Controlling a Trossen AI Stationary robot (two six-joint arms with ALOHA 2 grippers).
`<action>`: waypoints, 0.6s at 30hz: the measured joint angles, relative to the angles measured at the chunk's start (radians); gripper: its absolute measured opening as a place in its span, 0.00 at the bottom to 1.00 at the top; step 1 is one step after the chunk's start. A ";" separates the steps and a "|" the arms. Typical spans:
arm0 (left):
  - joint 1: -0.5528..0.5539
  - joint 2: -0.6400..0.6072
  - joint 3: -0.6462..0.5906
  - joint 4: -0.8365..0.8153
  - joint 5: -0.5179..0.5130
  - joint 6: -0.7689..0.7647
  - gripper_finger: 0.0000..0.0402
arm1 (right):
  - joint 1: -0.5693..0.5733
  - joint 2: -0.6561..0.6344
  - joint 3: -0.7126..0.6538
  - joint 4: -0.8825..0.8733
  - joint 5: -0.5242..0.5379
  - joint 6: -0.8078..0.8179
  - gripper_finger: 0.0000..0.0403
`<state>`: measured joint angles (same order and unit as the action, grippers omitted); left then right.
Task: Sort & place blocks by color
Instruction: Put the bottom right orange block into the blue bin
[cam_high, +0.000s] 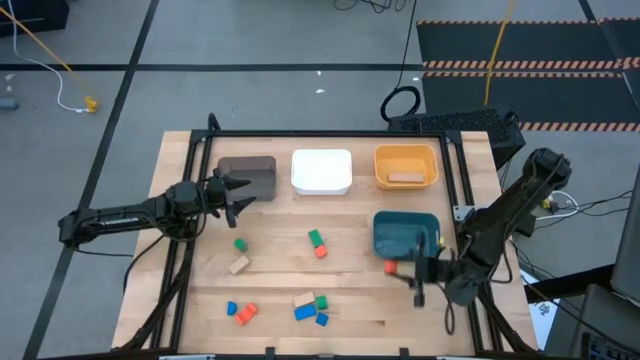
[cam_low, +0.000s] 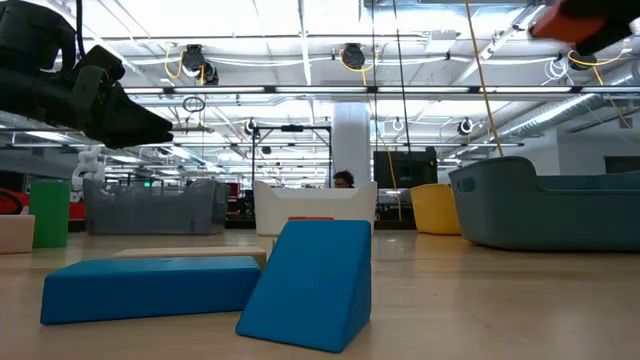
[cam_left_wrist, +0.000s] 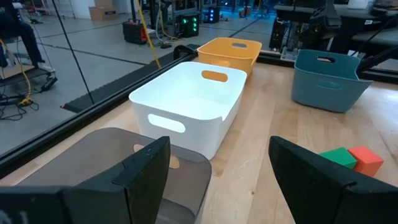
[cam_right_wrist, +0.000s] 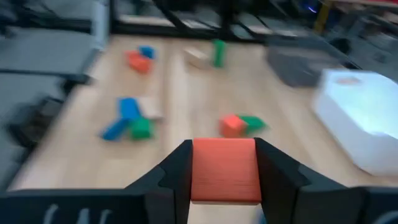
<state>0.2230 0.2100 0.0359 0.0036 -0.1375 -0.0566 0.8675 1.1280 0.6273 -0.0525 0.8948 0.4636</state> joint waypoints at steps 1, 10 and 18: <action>0.000 0.000 0.000 0.000 0.000 0.000 0.68 | -0.014 -0.026 0.000 -0.061 0.007 0.027 0.31; 0.000 0.000 0.000 0.000 0.000 0.000 0.68 | -0.143 -0.174 0.000 -0.479 -0.022 0.338 0.31; 0.000 0.000 0.000 0.002 0.000 0.001 0.68 | -0.208 -0.173 -0.077 -0.551 -0.193 0.516 0.32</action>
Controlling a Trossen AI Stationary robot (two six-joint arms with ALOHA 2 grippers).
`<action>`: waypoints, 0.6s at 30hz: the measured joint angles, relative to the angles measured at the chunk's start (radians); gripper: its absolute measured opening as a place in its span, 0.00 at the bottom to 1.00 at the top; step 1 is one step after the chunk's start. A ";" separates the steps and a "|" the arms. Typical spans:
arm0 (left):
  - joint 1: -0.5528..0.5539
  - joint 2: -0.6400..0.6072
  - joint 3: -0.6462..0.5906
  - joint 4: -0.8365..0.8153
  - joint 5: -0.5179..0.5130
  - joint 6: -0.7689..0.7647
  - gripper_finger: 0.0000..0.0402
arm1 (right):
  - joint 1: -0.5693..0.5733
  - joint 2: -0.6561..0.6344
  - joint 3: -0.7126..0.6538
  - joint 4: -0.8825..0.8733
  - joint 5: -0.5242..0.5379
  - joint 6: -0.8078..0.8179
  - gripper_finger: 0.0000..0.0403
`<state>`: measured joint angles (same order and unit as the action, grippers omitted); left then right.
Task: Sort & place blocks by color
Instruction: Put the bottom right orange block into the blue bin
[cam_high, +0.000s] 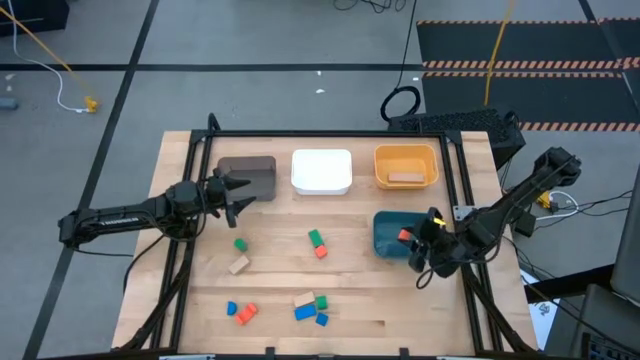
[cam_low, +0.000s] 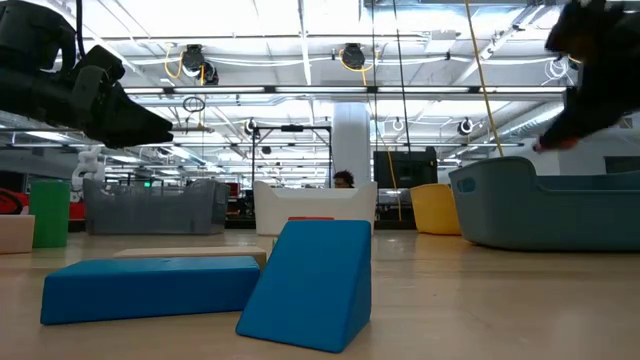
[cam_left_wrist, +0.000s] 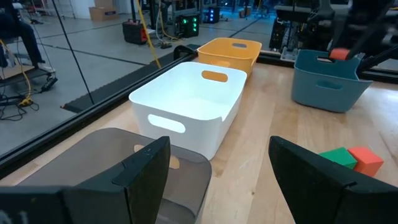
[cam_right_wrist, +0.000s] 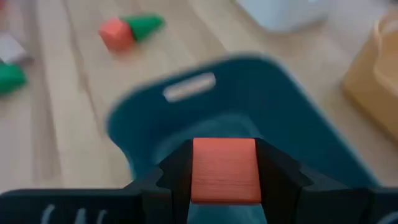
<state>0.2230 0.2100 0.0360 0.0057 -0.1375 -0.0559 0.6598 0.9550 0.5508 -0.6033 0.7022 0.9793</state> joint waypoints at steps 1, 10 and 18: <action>0.000 0.000 0.000 0.005 0.000 -0.006 0.68 | -0.005 -0.001 -0.017 0.001 -0.004 0.019 0.32; 0.000 0.000 0.000 0.132 -0.017 -0.258 0.68 | -0.039 -0.001 -0.128 0.057 -0.043 0.116 0.32; 0.000 0.000 0.000 0.204 -0.022 -0.294 0.68 | -0.052 -0.001 -0.198 0.226 -0.104 0.118 0.32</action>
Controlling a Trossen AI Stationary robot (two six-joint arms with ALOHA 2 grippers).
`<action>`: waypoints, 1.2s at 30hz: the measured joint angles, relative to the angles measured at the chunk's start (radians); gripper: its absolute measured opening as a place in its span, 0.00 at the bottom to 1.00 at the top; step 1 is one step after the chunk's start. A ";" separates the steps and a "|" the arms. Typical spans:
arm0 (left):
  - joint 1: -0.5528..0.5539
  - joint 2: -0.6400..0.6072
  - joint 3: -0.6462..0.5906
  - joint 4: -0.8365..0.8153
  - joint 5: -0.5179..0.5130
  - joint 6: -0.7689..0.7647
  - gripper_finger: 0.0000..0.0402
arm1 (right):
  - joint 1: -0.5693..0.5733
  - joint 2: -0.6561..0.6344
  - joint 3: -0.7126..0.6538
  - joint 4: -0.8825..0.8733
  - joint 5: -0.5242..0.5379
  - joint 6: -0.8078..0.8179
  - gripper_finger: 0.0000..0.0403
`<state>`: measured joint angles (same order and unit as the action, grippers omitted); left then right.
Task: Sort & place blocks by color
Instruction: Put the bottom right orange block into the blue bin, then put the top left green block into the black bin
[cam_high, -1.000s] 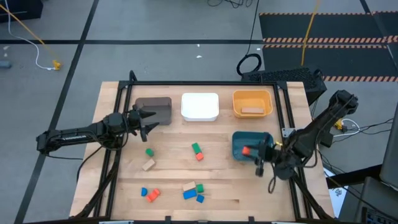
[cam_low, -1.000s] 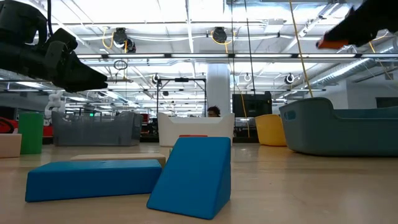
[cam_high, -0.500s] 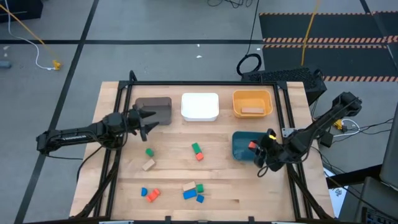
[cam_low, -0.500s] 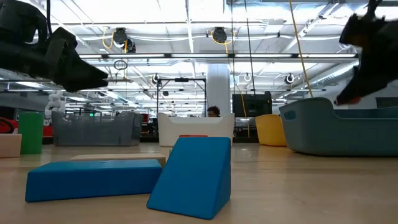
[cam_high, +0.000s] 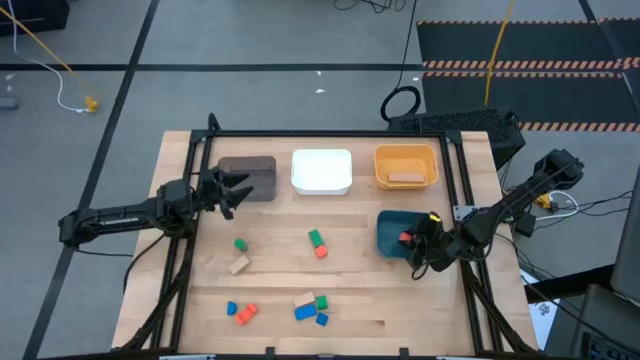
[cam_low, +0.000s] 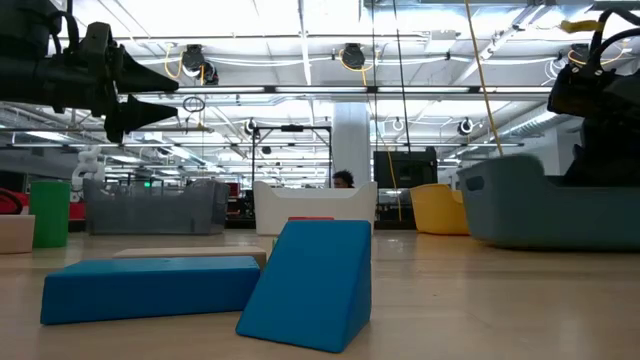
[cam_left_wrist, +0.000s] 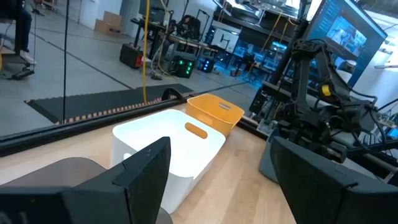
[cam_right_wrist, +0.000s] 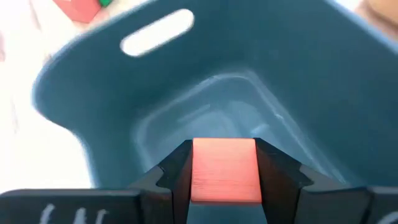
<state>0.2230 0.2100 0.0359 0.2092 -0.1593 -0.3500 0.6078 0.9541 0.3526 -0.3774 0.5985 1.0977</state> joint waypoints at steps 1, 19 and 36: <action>0.000 0.000 0.000 0.000 0.000 0.000 0.68 | -0.004 0.000 -0.001 0.007 -0.001 -0.003 0.32; 0.000 0.000 0.000 0.030 -0.030 -0.041 0.68 | -0.066 -0.001 -0.002 0.094 0.001 -0.044 0.46; 0.000 0.000 0.000 0.130 -0.096 -0.153 0.68 | -0.098 -0.117 -0.002 0.125 -0.001 -0.120 0.53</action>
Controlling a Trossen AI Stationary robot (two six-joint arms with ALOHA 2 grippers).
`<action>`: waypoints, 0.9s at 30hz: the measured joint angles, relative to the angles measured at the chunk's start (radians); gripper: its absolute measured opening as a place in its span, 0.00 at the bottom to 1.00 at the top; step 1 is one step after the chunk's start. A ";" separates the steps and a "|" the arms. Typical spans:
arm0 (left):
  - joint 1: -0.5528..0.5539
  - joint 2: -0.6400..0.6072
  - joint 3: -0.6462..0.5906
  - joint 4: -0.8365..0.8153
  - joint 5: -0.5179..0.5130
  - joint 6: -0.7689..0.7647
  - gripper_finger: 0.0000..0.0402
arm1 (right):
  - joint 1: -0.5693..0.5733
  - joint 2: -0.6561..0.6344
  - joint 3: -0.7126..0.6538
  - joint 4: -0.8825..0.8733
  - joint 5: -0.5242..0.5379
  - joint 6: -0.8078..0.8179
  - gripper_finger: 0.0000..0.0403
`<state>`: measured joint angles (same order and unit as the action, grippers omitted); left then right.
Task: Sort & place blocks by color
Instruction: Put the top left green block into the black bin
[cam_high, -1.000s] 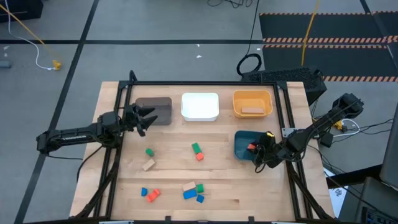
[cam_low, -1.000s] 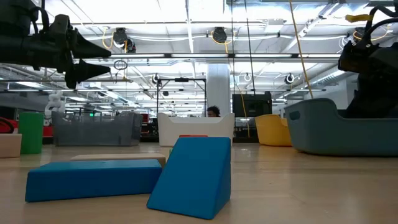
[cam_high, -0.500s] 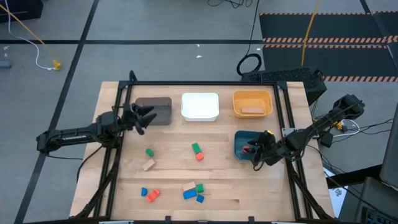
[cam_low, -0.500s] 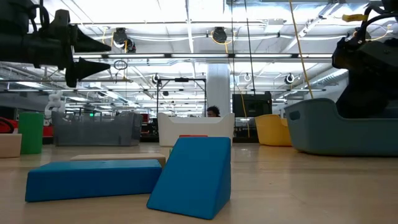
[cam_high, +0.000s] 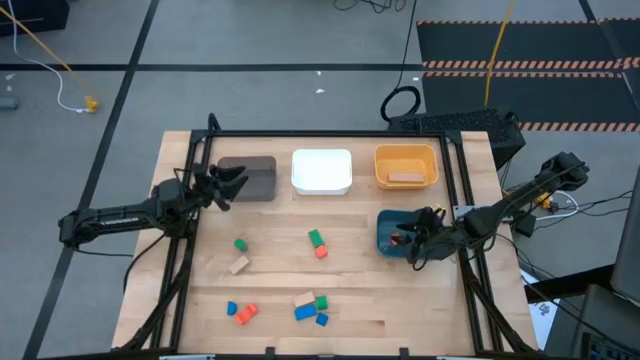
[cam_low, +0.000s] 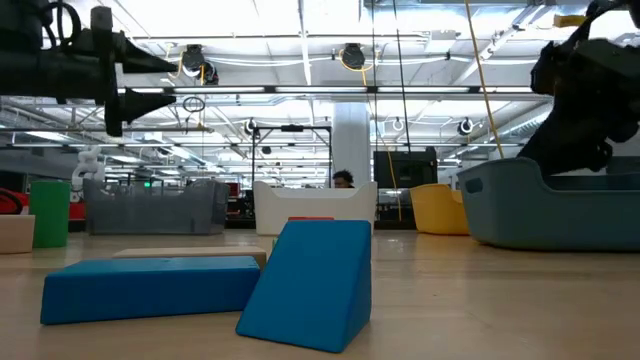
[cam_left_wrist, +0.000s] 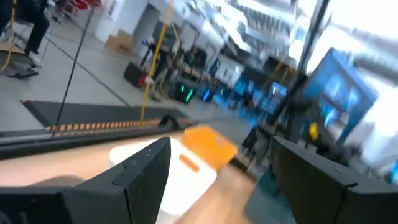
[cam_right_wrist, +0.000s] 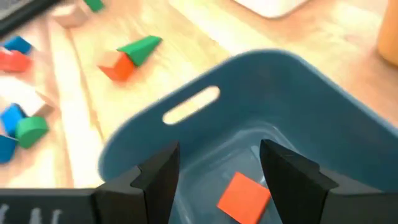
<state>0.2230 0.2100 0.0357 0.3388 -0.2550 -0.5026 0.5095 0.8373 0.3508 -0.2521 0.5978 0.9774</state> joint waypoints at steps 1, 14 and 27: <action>0.000 0.000 0.000 0.014 -0.004 -0.021 0.68 | 0.000 -0.018 0.000 0.002 0.001 -0.009 0.53; -0.074 0.174 0.000 0.079 0.135 -0.056 0.68 | -0.062 -0.180 0.000 0.448 0.003 -0.539 0.53; -0.100 0.384 0.001 0.498 0.143 0.106 0.68 | -0.114 -0.182 0.000 0.750 0.003 -0.754 0.53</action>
<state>0.1231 0.5945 0.0368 0.8364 -0.1119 -0.3962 0.3958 0.6552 0.3511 0.4979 0.6010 0.2230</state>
